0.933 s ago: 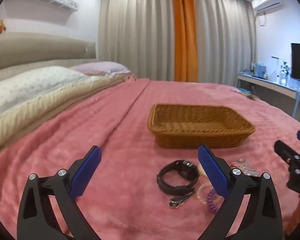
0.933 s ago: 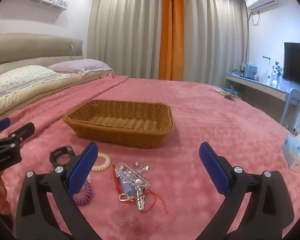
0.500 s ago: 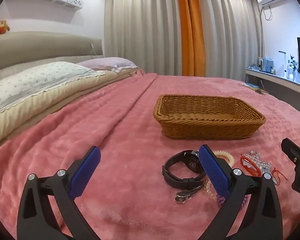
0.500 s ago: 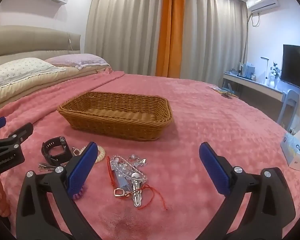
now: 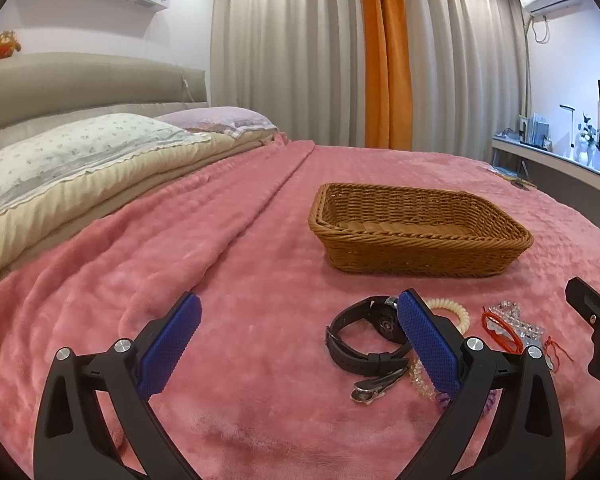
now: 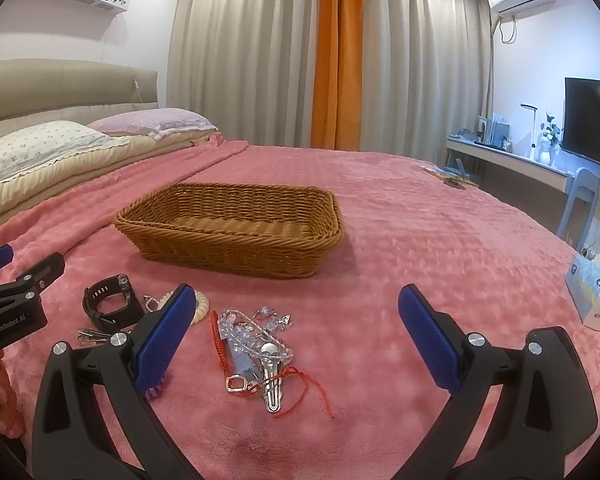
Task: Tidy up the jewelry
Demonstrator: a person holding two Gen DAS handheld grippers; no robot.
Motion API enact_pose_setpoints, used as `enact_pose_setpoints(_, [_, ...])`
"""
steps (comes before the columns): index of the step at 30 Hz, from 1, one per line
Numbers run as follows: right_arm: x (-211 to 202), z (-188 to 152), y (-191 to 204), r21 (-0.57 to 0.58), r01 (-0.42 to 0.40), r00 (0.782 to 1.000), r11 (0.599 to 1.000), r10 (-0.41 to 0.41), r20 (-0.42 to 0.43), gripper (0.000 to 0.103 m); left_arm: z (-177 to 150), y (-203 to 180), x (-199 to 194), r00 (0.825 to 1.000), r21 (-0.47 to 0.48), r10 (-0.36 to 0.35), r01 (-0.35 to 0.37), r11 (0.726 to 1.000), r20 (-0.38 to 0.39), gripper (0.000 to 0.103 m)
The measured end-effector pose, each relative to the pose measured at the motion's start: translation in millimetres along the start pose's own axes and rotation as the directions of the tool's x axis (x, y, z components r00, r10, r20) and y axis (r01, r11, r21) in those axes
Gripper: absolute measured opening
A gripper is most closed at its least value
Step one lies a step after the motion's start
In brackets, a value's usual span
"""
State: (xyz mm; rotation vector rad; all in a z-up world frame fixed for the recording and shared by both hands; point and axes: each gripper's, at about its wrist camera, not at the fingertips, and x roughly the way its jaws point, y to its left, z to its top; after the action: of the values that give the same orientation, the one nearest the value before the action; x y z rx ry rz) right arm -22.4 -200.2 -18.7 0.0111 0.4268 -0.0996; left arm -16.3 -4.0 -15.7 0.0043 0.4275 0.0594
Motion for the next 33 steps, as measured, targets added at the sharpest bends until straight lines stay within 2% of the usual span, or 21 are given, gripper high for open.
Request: enact_pose_setpoints(33, [-1.7, -2.7, 4.4, -0.013, 0.000, 1.000, 1.000, 0.001, 0.020, 0.097, -7.0, -5.1, 14.4, 1.000, -0.018, 0.000, 0.001, 1.000, 0.007, 0.095])
